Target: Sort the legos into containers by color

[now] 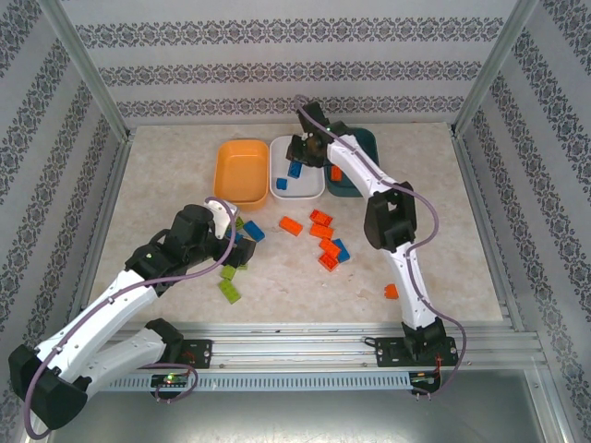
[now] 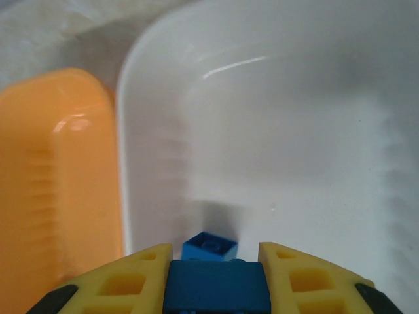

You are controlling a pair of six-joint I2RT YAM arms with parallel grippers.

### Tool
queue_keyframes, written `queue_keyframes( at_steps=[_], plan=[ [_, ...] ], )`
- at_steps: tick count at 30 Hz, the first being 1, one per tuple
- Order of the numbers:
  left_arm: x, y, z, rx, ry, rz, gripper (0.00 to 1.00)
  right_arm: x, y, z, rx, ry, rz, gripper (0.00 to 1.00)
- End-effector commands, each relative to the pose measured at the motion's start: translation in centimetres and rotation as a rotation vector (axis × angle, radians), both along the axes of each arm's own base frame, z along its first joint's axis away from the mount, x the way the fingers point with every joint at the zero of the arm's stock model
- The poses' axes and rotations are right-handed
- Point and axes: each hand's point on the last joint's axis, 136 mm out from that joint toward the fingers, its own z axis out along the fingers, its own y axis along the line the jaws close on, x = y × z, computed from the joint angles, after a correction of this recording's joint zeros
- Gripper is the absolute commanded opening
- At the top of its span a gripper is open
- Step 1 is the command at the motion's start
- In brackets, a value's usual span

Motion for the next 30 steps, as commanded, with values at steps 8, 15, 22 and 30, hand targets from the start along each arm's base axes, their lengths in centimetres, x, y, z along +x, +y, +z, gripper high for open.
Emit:
queue_keyframes(
  at_steps=[8, 15, 22, 30],
  plan=[
    [0.0, 0.0, -0.4, 0.039, -0.006, -0.013, 1.00, 0.9, -0.6, -1.4, -0.068, -0.011, 0.000, 0.40],
    [0.0, 0.1, -0.5, 0.041, -0.003, -0.013, 1.00, 0.9, -0.7, 1.4, -0.060, -0.050, 0.009, 0.52],
    [-0.1, 0.1, -0.5, 0.043, 0.001, -0.013, 1.00, -1.3, -1.8, 7.4, -0.064, -0.095, 0.033, 0.57],
    [-0.4, -0.5, -0.5, 0.024, 0.011, -0.041, 1.00, -12.0, -8.8, 8.2, -0.100, -0.022, 0.004, 0.63]
  ],
)
